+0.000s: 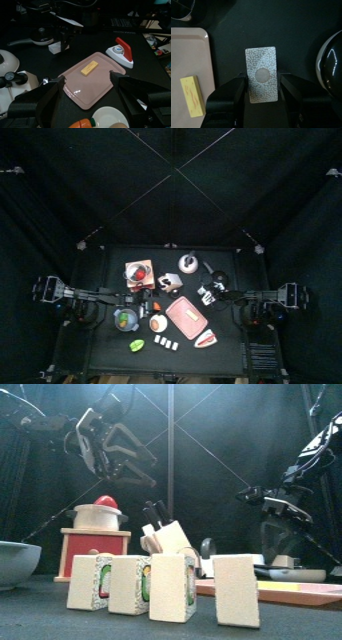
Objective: Place rice on plate
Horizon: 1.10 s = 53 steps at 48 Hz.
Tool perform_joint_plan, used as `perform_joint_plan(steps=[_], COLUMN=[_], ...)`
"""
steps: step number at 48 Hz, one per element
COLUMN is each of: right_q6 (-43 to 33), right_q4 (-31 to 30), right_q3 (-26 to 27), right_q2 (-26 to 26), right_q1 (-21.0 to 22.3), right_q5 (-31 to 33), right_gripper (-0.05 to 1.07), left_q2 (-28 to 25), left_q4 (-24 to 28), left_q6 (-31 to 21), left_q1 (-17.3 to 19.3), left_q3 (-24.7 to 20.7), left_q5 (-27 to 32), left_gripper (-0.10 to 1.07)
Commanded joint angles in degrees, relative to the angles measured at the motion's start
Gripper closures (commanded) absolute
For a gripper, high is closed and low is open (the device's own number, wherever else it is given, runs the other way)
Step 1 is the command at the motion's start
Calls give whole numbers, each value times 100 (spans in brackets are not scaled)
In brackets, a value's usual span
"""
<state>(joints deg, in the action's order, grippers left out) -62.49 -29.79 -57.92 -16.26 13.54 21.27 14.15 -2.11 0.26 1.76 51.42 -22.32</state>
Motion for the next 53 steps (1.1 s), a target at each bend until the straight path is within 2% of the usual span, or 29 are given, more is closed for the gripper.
perform_joint_plan(steps=[1, 16, 20, 26, 33, 40, 46, 53], right_q6=[0, -18, -18, -18, -79, -598, -1257, -1696], right_q4=[308, 984, 1230, 1547, 1731, 1477, 694, 114], right_q3=[193, 747, 932, 1222, 1644, 2153, 2610, 2812], right_q2=[-105, 44, 202, 492, 932, 1274, 1556, 1811], right_q1=[-167, -1239, -1468, -1723, -2109, -2487, -2813, -3006], right_q5=[-26, -9, 18, 114, 510, 1204, 2004, 2197], right_gripper=[35, 35, 35, 35, 35, 35, 35, 35], left_q2=[79, 70, 70, 88, 167, 211, 211, 220], left_q4=[-9, -97, -246, -439, -527, -527, -527, -527], left_q6=[9, -26, -26, -18, -18, -18, -9, -9], left_q1=[18, -62, -97, -343, -554, -606, -598, -580], left_q3=[-62, 105, 167, 220, 229, 264, 264, 264], left_q5=[-26, -53, -53, -62, -70, -70, -70, -70], left_gripper=[-5, -5, -5, -5, -5, -5, -5, -5])
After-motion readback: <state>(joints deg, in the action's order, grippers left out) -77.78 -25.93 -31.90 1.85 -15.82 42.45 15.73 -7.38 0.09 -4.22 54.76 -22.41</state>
